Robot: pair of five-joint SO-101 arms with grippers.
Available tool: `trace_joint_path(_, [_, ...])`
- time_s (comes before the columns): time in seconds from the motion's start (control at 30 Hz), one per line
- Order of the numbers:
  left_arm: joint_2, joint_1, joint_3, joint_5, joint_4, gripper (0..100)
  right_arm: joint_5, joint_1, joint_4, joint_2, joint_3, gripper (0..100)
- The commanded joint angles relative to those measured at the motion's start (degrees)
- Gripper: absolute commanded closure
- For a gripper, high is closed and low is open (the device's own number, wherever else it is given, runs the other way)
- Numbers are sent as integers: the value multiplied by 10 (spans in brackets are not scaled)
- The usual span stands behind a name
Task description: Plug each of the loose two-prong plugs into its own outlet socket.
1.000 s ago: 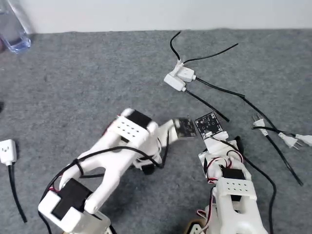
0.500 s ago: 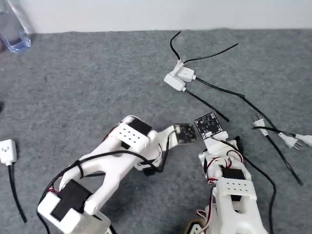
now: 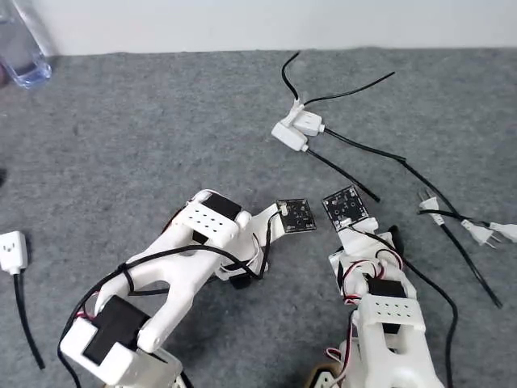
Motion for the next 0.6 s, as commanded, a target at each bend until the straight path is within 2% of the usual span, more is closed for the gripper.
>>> trace_joint_path(0.0, [-35,0,-20,-2,18,776,4,-7,-8,-10,-5,660])
trace_joint_path(0.3, [-73,16,-19,-2,50,776,4,-7,-7,-10,-5,660])
trace_joint_path(0.57, [-25,29,29,-2,-18,776,4,-7,-7,-10,-5,660])
